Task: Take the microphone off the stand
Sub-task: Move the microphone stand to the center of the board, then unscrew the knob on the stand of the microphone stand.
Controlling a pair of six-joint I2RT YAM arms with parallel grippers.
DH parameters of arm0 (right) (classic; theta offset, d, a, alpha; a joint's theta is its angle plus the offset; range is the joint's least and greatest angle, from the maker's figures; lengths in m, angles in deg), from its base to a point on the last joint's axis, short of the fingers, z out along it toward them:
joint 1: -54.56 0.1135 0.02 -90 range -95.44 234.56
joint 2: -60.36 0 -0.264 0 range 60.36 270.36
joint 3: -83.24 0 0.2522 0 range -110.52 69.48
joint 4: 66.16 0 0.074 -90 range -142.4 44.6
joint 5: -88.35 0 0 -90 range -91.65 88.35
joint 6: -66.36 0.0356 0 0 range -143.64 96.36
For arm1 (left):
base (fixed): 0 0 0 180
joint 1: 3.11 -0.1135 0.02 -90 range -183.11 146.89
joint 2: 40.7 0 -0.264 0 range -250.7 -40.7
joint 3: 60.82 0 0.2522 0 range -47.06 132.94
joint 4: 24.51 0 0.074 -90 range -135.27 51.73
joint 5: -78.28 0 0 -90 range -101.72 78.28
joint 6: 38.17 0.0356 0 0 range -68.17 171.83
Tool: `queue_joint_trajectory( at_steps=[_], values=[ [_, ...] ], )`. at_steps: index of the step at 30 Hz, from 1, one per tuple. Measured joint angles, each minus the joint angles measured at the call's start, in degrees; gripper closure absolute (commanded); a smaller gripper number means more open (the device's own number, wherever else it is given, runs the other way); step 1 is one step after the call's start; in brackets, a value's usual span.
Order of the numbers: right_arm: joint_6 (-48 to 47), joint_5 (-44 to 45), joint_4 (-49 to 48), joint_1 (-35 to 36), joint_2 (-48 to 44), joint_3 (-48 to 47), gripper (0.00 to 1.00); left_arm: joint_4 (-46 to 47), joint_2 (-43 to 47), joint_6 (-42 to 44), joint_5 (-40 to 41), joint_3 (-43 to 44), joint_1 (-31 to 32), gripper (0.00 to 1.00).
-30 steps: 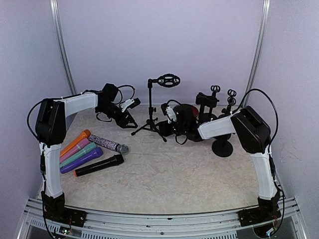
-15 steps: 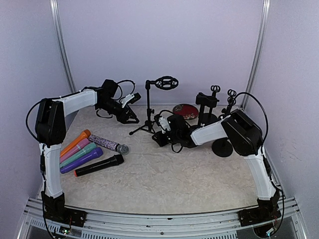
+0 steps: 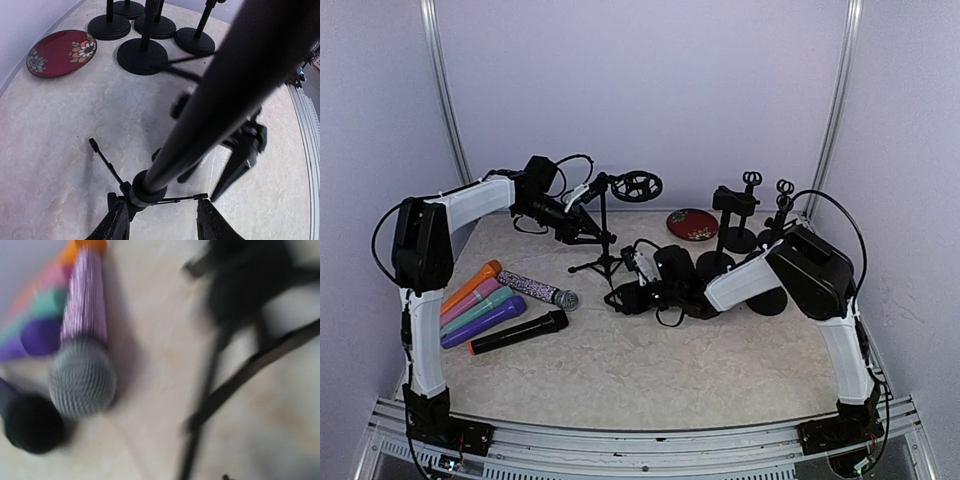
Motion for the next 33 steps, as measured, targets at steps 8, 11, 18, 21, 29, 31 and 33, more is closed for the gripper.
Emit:
queue_joint_trajectory(
  at_steps=[8, 11, 18, 21, 29, 31, 33],
  values=[
    [4.4, -12.0, -2.5, -10.1, -2.0, -3.9, 0.52, -7.5, -4.2, 11.3, -4.8, 5.5, 0.0, 0.64],
    [4.1, -14.0, -1.5, -10.0, -2.0, -6.8, 0.52, -8.0, -5.1, 13.4, -5.6, 6.0, 0.0, 0.65],
    [3.9, -15.3, -0.2, -9.6, -1.9, -11.6, 0.52, -4.5, -6.1, 12.5, -5.9, 5.3, 0.0, 0.65],
    [3.9, -15.5, 0.2, -9.5, -1.5, -14.3, 0.54, -0.4, -6.1, 10.5, -6.0, 2.9, -0.1, 0.65],
    [2.8, -16.0, 2.7, -9.4, -0.5, -18.0, 0.53, 4.7, -6.1, 7.1, -6.0, 0.0, -0.2, 0.72],
    [2.5, -16.1, 3.4, -9.3, -0.4, -17.8, 0.53, 5.4, -6.1, 6.6, -6.0, 0.0, -0.2, 0.70],
    [2.4, -16.1, 3.4, -9.3, -0.4, -17.0, 0.53, 6.0, -6.1, 5.9, -6.0, 0.0, -0.1, 0.65]
  ],
)
